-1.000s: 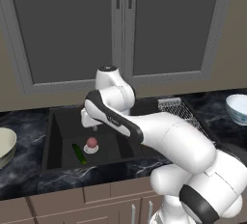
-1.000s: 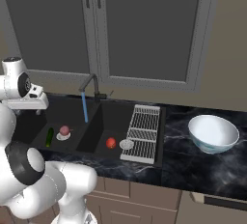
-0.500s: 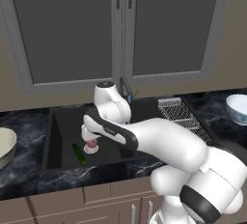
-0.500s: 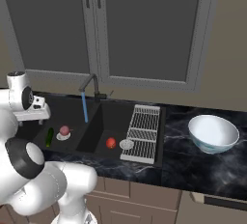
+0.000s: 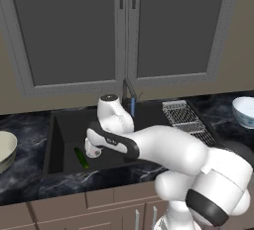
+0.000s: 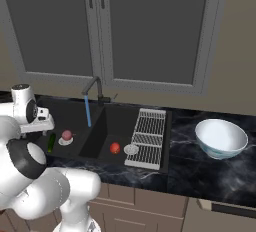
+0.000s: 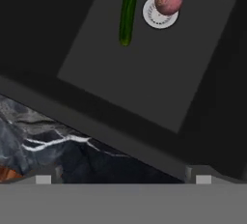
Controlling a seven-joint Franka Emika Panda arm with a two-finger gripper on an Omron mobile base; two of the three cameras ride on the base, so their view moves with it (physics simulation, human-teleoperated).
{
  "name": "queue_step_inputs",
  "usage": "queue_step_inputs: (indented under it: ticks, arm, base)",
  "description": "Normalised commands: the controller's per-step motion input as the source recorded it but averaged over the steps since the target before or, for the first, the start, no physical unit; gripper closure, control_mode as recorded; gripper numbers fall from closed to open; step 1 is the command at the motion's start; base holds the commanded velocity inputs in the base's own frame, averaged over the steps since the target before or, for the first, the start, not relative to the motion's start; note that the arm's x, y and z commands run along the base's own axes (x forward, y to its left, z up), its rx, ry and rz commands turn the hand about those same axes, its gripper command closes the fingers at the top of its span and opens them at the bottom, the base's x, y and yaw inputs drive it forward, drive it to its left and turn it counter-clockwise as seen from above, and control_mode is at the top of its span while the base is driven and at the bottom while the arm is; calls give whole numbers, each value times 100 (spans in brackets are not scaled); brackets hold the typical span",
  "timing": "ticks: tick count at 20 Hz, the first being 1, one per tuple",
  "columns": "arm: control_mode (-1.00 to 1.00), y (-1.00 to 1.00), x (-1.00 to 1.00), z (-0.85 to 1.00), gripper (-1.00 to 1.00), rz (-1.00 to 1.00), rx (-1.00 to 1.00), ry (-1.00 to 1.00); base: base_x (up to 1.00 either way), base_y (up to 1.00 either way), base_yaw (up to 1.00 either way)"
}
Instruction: Pick the onions from the sink and place them in one bowl. Place the cucumber in the other bowl. Then turn off the sink faucet.
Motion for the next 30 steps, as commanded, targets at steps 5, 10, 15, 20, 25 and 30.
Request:
queue_step_inputs:
  ticks: [5, 10, 15, 20, 25, 30]
  arm:
    - [-100, 17, 39, -26, -100, 2, 0, 2]
    - [-100, 23, 31, -29, -100, 2, 0, 5]
    - [-100, 30, 24, -30, -100, 0, 0, 4]
    - [-100, 7, 28, -31, -100, 0, 0, 0]
    - [-100, 0, 22, -36, -100, 0, 0, 0]
    - [-100, 12, 21, -31, -100, 0, 0, 0]
  base:
    - [0, 0, 0]
    - [0, 0, 0]
    - [0, 0, 0]
    - [0, 0, 0]
    - [0, 0, 0]
    - [0, 0, 0]
